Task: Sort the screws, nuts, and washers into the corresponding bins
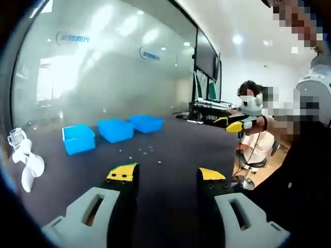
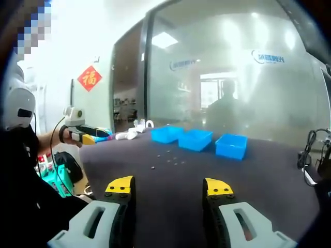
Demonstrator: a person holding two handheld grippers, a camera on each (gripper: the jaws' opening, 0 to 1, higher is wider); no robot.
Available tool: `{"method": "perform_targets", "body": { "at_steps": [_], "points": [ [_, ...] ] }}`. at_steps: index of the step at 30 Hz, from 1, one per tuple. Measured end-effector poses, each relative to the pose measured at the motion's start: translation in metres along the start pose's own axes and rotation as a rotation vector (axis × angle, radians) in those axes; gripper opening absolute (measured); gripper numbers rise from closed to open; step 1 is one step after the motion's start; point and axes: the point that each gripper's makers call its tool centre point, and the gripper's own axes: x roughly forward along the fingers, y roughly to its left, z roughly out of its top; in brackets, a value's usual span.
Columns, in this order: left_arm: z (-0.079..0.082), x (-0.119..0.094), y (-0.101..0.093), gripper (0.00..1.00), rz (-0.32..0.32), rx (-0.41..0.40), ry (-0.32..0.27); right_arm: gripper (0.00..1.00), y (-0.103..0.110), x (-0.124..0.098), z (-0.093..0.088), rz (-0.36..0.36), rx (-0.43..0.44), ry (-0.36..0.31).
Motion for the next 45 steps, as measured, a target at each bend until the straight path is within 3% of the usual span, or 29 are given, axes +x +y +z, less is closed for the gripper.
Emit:
{"method": "perform_targets", "body": {
  "at_steps": [13,30,42,45],
  "points": [
    [-0.004,0.035,0.008,0.42,-0.048,0.022,0.125,0.48,0.001,-0.002,-0.004,0.000,0.004,0.001],
    [-0.019,0.102,0.013,0.42,-0.174,0.068,0.405,0.48,0.002,-0.005,-0.014,0.004,0.001,0.009],
    [-0.027,0.134,-0.002,0.42,-0.209,0.073,0.507,0.48,0.002,-0.005,-0.018,0.003,0.021,-0.004],
    [-0.028,0.135,0.005,0.42,-0.214,0.052,0.515,0.48,0.003,-0.005,-0.019,0.003,0.023,-0.006]
  ]
}}
